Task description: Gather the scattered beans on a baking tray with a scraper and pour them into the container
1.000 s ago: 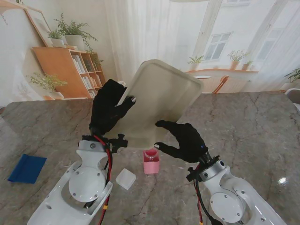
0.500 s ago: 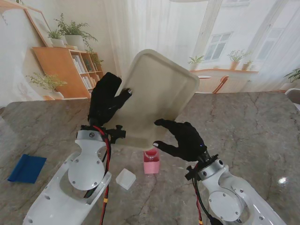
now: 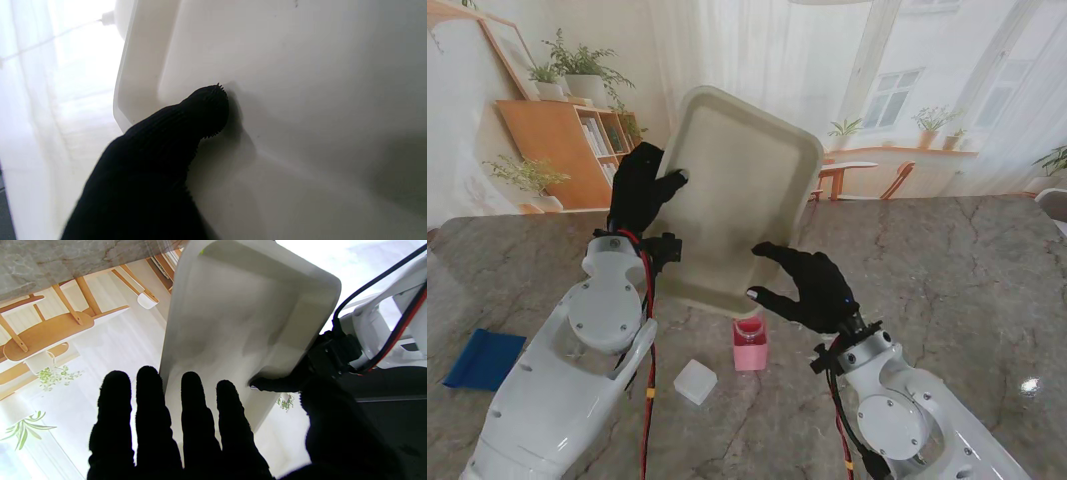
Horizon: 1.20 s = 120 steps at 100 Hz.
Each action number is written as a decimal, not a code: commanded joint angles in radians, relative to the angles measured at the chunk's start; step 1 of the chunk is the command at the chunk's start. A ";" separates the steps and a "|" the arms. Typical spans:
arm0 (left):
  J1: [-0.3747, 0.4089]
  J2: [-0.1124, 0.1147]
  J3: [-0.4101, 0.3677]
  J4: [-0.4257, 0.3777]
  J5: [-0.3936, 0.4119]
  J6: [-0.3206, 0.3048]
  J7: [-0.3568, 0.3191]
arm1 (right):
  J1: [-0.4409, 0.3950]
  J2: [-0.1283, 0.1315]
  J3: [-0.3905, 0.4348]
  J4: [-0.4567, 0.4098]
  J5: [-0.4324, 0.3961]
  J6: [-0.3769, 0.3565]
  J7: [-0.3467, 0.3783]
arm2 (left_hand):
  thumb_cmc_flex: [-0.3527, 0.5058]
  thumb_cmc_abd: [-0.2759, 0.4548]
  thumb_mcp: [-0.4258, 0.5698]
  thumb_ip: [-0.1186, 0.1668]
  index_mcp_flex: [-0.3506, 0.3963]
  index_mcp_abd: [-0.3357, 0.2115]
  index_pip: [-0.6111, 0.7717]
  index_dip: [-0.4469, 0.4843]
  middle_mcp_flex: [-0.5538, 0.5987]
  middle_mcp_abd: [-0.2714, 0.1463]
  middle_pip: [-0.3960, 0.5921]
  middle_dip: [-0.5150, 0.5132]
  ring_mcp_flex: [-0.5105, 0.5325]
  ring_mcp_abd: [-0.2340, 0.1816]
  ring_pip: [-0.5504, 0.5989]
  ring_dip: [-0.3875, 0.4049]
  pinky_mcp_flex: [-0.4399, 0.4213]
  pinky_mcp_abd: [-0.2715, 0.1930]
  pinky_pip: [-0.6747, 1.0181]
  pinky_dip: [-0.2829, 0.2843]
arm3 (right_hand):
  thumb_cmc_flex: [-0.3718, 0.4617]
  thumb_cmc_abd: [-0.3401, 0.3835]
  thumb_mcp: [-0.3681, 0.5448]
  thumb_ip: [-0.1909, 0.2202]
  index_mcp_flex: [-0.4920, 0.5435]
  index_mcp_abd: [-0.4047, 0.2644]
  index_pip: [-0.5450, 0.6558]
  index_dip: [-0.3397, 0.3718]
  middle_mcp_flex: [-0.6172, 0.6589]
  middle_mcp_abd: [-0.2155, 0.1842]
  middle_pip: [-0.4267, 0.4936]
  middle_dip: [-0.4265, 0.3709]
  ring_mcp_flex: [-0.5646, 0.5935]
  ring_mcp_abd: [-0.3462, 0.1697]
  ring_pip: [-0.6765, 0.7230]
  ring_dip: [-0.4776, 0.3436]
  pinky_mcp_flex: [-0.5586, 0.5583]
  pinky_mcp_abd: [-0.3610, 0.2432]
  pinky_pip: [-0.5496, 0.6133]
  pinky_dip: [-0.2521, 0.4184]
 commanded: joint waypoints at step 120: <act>-0.245 -0.046 -0.196 0.501 -0.068 0.275 -0.011 | 0.001 -0.003 0.092 0.039 0.047 0.144 0.097 | 0.072 0.074 0.022 0.104 -0.018 0.045 0.022 0.014 0.016 -0.091 0.035 0.015 0.041 -0.125 0.074 0.029 0.086 -0.247 0.272 0.053 | -0.011 0.015 0.007 0.027 0.013 -0.033 0.012 0.006 -0.001 -0.018 0.010 0.010 -0.021 -0.104 -0.016 -0.002 -0.010 -0.023 -0.010 0.015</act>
